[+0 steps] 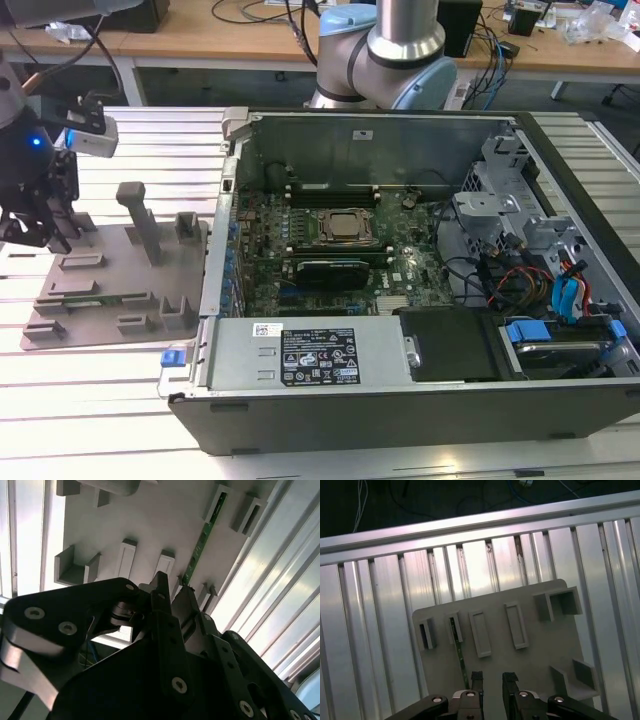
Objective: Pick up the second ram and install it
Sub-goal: 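Pick up the second ram and move it above second insertion slot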
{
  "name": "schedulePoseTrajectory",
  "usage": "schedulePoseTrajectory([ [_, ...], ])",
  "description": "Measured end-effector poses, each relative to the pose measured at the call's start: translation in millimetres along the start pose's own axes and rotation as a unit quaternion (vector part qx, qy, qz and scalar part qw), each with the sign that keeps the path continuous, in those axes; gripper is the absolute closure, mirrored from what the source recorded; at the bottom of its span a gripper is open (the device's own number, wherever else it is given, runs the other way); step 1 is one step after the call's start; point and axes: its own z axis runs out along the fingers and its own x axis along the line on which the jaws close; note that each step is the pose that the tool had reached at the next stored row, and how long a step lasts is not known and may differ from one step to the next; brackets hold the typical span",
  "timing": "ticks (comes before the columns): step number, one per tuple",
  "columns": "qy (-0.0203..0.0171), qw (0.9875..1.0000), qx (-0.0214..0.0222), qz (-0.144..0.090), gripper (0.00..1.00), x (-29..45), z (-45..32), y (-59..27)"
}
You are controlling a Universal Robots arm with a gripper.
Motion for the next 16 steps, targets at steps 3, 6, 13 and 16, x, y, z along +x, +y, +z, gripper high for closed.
schedulePoseTrajectory([
  [3, 0.0, 1.0, 0.0, 0.0, 0.7, 0.1, 4.4, -0.1],
  [6, 0.0, 1.0, 0.0, 0.0, 0.7, 0.2, 8.7, -0.3],
  [13, 0.0, 1.0, 0.0, 0.0, 0.7, 0.5, 19.3, -0.7],
  [16, 0.0, 1.0, 0.0, 0.0, 0.7, 0.6, 25.3, -1.0],
])
